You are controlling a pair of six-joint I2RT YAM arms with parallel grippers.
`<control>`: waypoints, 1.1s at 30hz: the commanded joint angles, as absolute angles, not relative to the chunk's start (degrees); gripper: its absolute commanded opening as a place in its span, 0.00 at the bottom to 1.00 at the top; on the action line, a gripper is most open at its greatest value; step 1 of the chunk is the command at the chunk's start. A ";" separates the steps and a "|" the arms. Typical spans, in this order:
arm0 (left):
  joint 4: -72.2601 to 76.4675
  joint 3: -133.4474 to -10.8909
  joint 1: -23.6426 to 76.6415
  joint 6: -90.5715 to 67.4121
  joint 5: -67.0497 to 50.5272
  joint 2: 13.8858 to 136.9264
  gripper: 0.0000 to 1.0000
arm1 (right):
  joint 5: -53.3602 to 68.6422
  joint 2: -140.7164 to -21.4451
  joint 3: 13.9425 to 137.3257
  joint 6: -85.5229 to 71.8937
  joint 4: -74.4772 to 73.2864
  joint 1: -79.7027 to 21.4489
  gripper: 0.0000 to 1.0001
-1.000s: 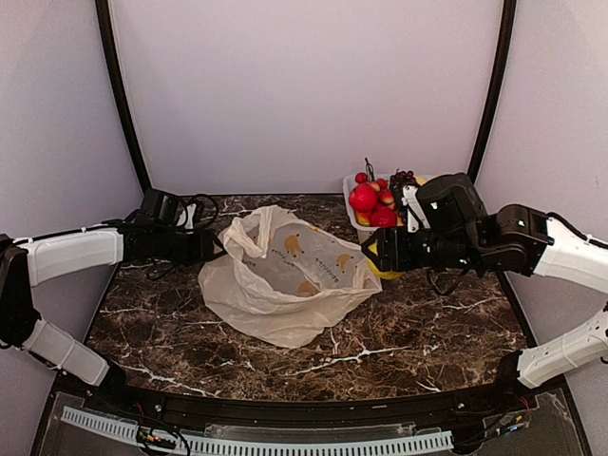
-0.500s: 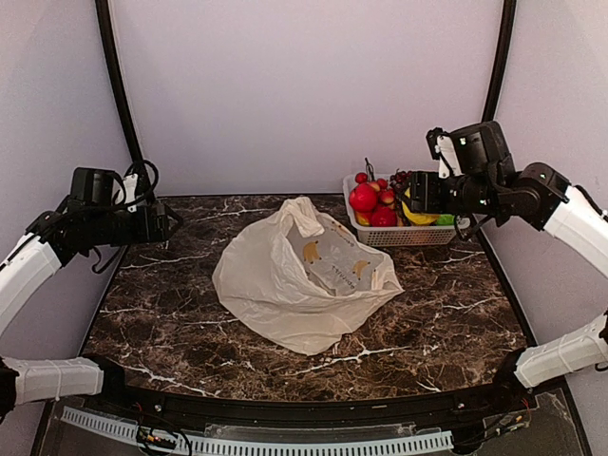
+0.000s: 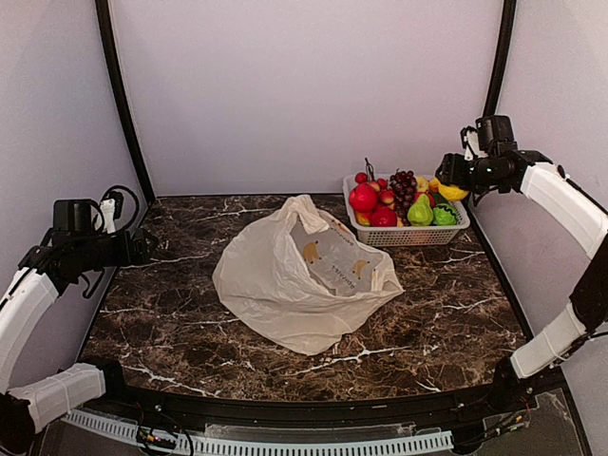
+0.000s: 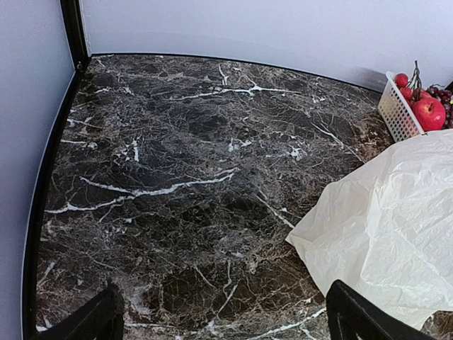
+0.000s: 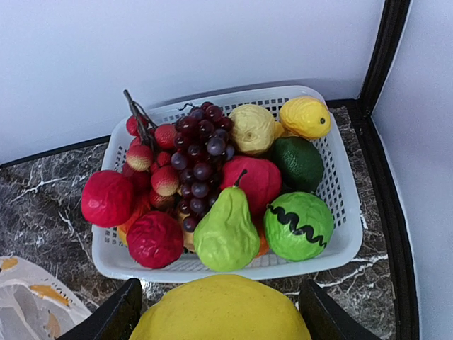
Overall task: Untie the knot of the plastic bag and take out the fruit
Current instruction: Place the fake fruit in the bin.
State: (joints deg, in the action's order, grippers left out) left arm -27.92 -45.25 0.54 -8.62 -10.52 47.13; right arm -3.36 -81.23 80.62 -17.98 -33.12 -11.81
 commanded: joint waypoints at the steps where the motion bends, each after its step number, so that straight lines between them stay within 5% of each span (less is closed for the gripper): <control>1: -22.84 -41.16 0.26 -4.50 -9.77 41.46 0.99 | 3.43 -87.86 85.24 -17.26 -25.95 -6.47 0.29; 21: -21.50 -39.36 0.26 -2.66 -6.77 40.89 0.99 | 6.64 -113.87 104.46 -14.45 -25.34 -0.53 0.37; 33: -21.31 -39.37 0.26 -2.84 -7.56 41.10 0.99 | 6.91 -116.88 106.19 -13.46 -26.15 -0.53 0.68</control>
